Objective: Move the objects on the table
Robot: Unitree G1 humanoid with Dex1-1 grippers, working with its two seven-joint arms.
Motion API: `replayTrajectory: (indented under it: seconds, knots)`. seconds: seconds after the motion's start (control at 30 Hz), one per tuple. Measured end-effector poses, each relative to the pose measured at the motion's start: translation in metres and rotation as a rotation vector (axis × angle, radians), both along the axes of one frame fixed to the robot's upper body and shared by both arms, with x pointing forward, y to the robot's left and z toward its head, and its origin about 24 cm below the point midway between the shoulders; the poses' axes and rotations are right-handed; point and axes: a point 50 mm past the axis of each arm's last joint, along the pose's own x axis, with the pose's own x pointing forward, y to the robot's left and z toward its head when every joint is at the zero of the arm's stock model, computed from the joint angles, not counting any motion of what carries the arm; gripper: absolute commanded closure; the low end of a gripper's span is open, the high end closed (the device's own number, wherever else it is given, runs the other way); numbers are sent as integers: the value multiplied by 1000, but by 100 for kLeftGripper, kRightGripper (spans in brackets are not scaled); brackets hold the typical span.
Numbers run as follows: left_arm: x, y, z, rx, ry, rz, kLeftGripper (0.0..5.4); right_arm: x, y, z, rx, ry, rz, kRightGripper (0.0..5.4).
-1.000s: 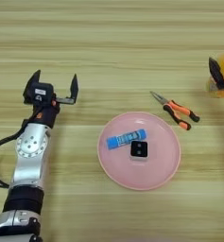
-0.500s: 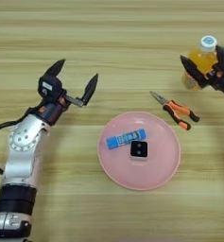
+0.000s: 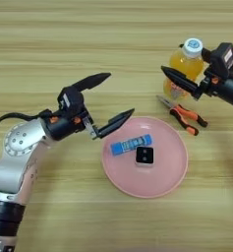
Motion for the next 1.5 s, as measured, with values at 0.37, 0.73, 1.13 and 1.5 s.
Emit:
replayTrajectory:
  seconds: [0.37, 0.73, 1.13, 1.5]
  knots:
    - [-1, -16, 1, 28, 2, -97, 0, -17, 24, 2, -40, 41, 156, 180]
    - [-1, -25, 2, 40, -5, -139, 0, -33, 45, -4, -62, 73, 259, 180]
    - [-4, -31, -3, 89, -4, -170, 48, -42, 60, -3, -42, 70, 310, 180]
    - [-3, -30, -5, 100, -13, -169, 168, -46, 65, -2, -45, 63, 335, 180]
